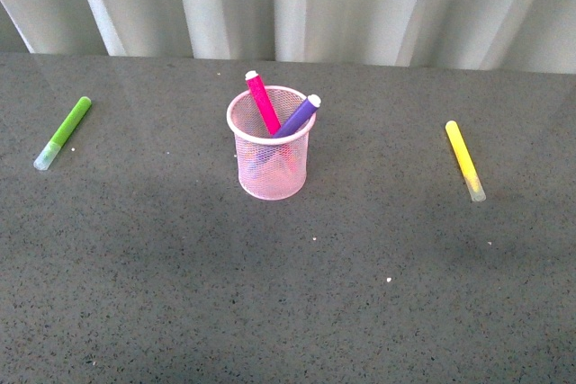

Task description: Insert purple and pink pens into pink cup

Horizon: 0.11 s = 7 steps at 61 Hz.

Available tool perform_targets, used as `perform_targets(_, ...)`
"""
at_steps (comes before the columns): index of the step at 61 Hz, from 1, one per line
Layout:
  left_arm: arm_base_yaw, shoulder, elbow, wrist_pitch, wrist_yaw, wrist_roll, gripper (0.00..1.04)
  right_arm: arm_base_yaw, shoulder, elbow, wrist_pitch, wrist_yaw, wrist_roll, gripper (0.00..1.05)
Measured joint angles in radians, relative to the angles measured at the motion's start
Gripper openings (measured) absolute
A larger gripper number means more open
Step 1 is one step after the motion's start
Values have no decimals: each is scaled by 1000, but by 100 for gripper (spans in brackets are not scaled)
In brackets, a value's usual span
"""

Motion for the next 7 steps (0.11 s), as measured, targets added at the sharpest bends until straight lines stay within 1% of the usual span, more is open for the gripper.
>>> perform_targets(7, 0, 0, 0, 0, 0, 0, 98, 0, 0, 0, 0, 0, 0, 98)
